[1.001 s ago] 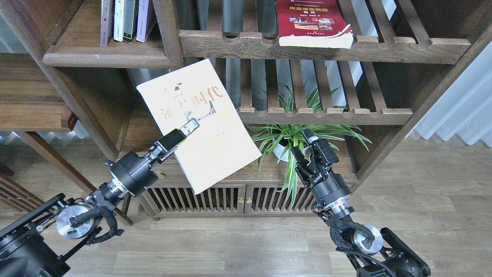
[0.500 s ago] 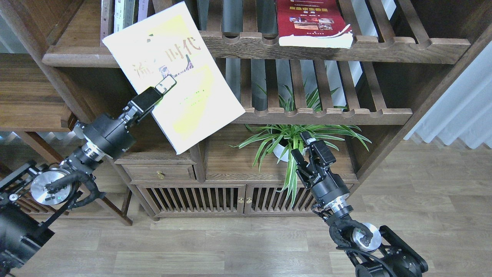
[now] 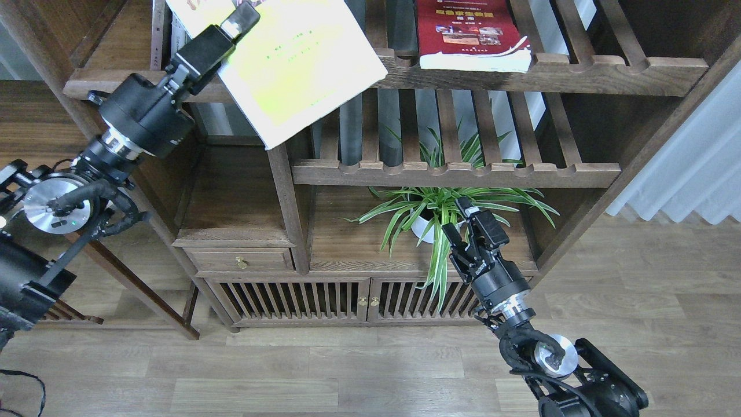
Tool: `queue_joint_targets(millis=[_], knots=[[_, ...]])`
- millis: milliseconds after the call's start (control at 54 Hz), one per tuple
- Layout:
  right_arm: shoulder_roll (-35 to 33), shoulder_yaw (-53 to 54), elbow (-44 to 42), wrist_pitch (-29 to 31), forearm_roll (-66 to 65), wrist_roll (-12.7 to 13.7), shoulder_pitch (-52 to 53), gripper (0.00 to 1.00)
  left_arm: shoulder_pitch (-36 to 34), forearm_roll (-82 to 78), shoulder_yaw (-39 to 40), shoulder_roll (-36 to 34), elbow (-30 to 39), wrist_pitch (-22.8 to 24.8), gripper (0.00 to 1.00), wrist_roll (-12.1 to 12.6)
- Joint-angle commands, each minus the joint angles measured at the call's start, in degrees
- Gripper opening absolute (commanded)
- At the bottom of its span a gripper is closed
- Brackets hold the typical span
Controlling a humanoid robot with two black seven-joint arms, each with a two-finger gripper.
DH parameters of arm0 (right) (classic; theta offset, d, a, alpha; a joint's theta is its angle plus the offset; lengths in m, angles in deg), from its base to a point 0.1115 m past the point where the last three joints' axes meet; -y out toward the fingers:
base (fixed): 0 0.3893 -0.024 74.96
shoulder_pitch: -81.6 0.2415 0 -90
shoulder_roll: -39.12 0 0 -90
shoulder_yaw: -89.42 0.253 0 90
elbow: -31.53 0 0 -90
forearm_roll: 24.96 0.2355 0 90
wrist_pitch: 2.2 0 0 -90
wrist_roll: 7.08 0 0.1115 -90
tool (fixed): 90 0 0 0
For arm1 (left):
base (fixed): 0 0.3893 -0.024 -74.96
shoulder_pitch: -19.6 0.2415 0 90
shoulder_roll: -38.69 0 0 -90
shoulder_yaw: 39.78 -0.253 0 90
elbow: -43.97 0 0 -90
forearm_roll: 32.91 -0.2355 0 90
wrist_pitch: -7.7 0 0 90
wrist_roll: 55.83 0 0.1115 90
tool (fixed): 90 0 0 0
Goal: Organize books on shelf
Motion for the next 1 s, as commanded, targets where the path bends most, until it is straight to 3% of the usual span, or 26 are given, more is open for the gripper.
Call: queue_joint_targets(millis=[0, 371, 982], knots=[[0.1, -0.3, -0.3, 0.0, -0.1, 0.0, 0.3, 0.87, -0.6, 0.0, 3.0, -1.3, 0.0, 0.0, 0.0, 0.6], [1.0, -0.6, -0.3, 0.0, -1.8, 0.0, 0.7, 0.87, -1.9, 0.9, 11.5, -5.7, 0.0, 0.0, 0.0, 0.7], [1.6, -0.6, -0.7, 0.0, -3.1, 0.0, 0.9, 0.87, -1.9, 2.3, 13.0, -10.3, -0.1, 0.0, 0.0, 0.7]])
